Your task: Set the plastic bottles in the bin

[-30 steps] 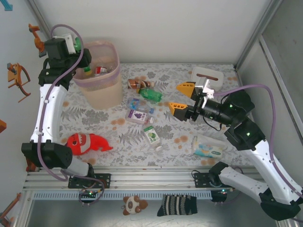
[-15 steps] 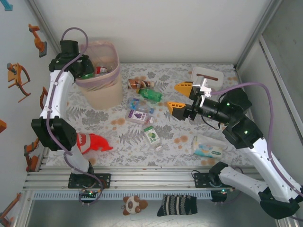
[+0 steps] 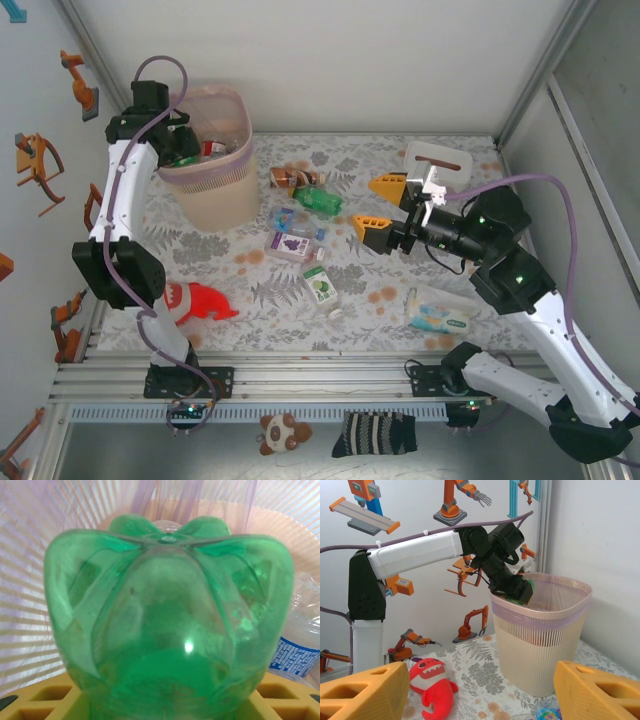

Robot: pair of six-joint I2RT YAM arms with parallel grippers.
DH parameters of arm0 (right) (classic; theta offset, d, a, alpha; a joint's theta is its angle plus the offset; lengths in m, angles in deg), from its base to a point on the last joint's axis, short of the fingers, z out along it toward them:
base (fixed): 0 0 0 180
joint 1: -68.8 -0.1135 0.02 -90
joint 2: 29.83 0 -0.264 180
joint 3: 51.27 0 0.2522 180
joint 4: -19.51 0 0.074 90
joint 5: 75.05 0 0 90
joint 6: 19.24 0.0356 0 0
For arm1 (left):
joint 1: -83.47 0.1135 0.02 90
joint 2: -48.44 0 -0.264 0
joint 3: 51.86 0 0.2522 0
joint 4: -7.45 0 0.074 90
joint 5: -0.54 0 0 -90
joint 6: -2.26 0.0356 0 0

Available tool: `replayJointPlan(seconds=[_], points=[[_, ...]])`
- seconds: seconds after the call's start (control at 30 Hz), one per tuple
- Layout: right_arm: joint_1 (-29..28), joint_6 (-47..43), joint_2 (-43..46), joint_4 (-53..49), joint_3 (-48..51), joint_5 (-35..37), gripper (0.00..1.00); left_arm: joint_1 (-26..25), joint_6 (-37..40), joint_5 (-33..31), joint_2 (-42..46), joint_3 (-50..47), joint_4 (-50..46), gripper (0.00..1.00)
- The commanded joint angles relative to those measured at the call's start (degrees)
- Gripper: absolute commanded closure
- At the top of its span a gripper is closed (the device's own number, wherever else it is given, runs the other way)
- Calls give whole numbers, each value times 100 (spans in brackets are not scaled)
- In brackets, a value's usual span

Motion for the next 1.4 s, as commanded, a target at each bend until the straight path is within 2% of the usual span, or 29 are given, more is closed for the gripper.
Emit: replayJointPlan(seconds=[0.0,0.27,0.53,0.6,0.8,0.93,1.17,1.37], points=[[-32,73,52,83,-125,-53,25,28,-104,210,-341,-52,-440,40],[-31,91,63,94,-122,-36,25,28,-66,350,402,148,-99,18],[-32,101,34,142,-123,-38,25,28,-41,579,962,80,371,14],[-31,87,21,139,-115,-36,26,28,49,600,987,34,519,18],[-32,90,-3,155,-112,-36,26,28,289,458,642,173,525,44],[-32,86,-1,152,-89,-36,25,54,363,354,286,325,304,54],[-32,95,12,153,-77,-36,26,94,308,476,-284,336,-138,69],[-32,129,56,172,-12,4,26,107,184,746,-385,-282,-139,76]])
